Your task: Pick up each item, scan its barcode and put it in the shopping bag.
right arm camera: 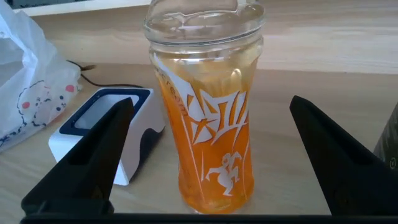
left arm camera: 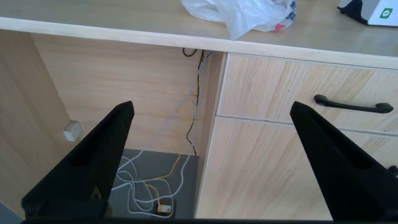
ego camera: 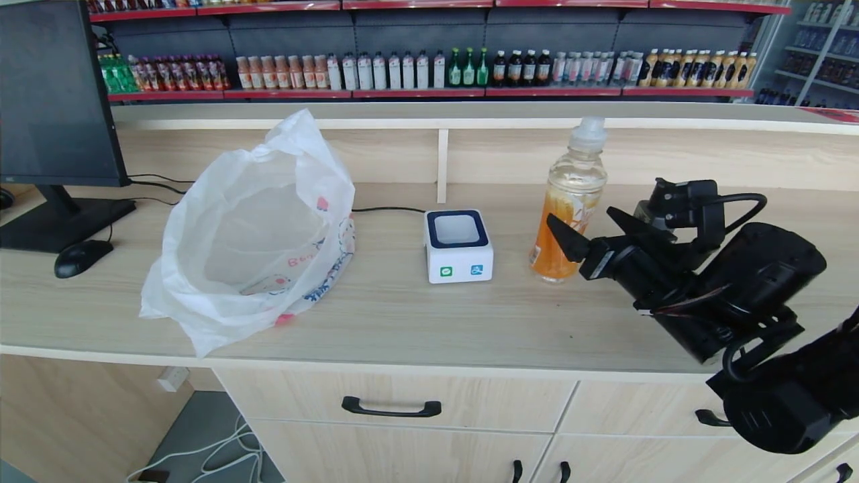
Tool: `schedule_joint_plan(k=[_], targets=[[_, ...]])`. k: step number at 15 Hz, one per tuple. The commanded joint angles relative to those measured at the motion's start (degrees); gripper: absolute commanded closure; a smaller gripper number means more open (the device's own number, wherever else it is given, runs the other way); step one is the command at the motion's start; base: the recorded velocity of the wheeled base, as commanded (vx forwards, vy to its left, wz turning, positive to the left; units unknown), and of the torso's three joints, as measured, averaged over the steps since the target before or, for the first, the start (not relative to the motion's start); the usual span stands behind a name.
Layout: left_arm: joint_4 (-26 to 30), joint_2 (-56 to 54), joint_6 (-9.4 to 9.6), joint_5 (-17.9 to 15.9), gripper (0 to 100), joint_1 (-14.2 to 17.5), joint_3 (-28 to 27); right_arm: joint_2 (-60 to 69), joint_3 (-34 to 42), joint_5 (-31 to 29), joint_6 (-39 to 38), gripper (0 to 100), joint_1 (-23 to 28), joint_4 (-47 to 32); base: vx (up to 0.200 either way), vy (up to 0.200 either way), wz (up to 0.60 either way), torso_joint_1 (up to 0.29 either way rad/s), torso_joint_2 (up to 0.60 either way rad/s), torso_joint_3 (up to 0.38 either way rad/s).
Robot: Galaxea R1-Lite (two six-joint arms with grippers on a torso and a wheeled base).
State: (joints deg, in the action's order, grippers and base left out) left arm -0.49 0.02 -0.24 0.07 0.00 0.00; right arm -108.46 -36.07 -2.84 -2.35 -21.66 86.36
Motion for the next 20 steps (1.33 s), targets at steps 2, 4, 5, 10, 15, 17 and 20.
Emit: schedule_joint_plan(k=[2,4,5,10,15,17,20], targets=[[-0.04,-0.02,-0.02,0.01,0,0.00,0.00,-2.63,-1.02,-0.15,-0.11,0,0.22,0.04,0.000,0.000,0.00,0.000,0.00,0.000],[-0.04,-0.02,-0.02,0.01,0,0.00,0.00,-5.09,-4.09,-0.06,0.07,0,1.62,0.04,0.000,0.000,0.00,0.000,0.00,0.000],[-0.04,-0.02,-0.02,0.01,0,0.09,0.00,-6.15,-5.32,-0.06,0.16,0,1.98,0.04,0.000,0.000,0.00,0.000,0.00,0.000],[-0.04,0.06,-0.02,0.01,0,0.00,0.00,-9.84,-11.13,-0.06,0.07,0,2.06,-0.23,0.000,0.000,0.00,0.000,0.00,0.000],[0.05,-0.02,0.07,0.01,0,0.00,0.00,-12.57,-15.26,-0.15,0.59,0,2.41,-0.40,0.000,0.000,0.00,0.000,0.00,0.000],[-0.04,-0.02,-0.02,0.01,0,0.00,0.00,-13.01,-16.05,-0.06,2.09,0,2.85,-0.49,0.000,0.000,0.00,0.000,0.00,0.000],[0.05,-0.02,-0.02,0.01,0,0.00,0.00,-13.01,-16.49,-0.15,2.09,0,3.03,-0.49,0.000,0.000,0.00,0.000,0.00,0.000]])
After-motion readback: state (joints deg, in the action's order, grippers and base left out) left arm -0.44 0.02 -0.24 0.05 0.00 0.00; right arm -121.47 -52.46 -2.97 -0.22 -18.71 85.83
